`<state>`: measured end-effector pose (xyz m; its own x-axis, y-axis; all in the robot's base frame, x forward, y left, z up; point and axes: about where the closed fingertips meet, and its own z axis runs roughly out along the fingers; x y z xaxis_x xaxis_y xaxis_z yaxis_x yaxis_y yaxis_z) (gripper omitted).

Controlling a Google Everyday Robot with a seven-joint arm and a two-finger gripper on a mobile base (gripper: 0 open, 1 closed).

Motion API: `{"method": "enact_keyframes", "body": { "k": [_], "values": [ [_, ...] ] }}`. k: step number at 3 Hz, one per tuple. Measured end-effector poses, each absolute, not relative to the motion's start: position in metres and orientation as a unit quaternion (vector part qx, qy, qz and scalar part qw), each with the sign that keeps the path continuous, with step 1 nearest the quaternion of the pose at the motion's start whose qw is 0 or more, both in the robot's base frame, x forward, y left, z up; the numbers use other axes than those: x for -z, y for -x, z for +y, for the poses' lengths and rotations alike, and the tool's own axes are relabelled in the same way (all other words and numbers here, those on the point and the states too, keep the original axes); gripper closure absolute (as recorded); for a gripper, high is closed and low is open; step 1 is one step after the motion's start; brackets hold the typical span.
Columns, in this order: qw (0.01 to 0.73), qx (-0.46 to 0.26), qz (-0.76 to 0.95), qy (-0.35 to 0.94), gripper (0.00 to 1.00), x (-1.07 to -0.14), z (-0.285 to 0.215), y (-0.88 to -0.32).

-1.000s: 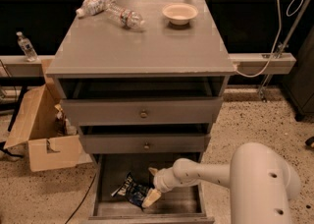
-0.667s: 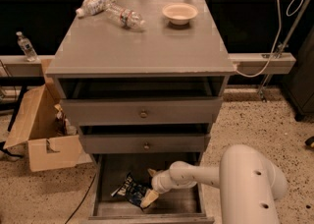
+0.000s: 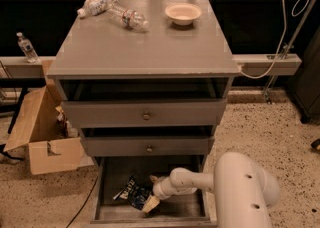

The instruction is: Pick blue chip bag from bottom drawer and place on counter

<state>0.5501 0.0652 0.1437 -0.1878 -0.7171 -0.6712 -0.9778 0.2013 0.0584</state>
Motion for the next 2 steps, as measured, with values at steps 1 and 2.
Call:
{"method": "enact_keyframes", "body": {
  "k": [1,2],
  "values": [
    [0.253,-0.261,0.729,0.580,0.00,-0.1287,0.0748,-0.5498],
    [0.248,-0.267,0.728,0.581,0.19,-0.1217,0.0825,-0.5479]
  ]
}}
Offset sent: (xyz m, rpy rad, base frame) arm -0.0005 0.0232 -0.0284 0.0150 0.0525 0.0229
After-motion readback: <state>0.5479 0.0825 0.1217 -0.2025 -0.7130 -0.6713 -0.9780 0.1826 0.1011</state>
